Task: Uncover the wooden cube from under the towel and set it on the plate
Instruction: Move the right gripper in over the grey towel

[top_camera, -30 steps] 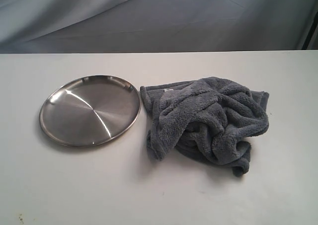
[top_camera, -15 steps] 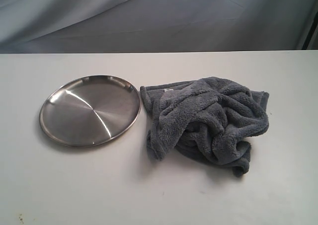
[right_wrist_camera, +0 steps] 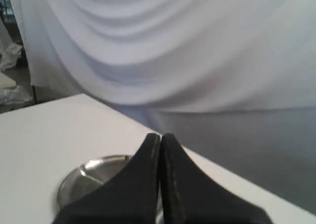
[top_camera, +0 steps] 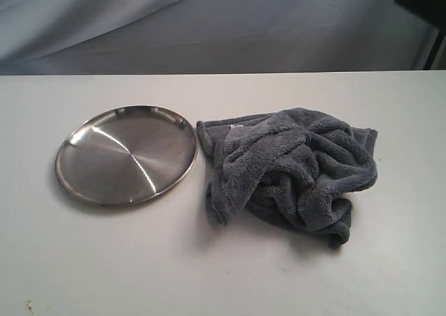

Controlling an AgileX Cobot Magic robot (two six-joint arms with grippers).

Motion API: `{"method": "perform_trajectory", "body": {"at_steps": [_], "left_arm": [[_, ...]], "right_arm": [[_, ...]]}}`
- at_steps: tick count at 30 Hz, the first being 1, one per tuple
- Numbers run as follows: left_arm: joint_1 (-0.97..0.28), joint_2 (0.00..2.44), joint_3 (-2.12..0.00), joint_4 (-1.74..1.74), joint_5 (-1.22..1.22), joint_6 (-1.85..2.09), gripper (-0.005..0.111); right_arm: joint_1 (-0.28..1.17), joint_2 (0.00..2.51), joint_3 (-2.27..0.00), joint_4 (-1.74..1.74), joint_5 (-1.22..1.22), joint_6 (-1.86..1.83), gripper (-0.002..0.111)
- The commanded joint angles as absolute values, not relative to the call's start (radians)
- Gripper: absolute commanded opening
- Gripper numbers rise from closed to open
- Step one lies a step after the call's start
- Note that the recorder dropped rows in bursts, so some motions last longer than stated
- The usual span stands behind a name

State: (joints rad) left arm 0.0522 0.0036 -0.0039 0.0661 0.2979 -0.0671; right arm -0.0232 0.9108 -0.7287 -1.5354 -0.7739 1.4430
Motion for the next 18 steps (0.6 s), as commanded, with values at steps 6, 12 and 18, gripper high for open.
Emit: {"method": "perform_trajectory", "body": {"at_steps": [6,12,18], "left_arm": [[0.047,0.0,0.0,0.071,0.287,-0.07,0.0],[0.047,0.0,0.0,0.071,0.287,-0.07,0.0],[0.047,0.0,0.0,0.071,0.287,-0.07,0.0]], "right_arm": [[-0.02,1.177,-0.747,-1.57,-0.769,1.418,0.0],[0.057,1.316,-0.882,-1.744,-0.783,1.737,0.0],[0.17,1.443,-0.995,-1.744,-0.735,1.733,0.0]]}}
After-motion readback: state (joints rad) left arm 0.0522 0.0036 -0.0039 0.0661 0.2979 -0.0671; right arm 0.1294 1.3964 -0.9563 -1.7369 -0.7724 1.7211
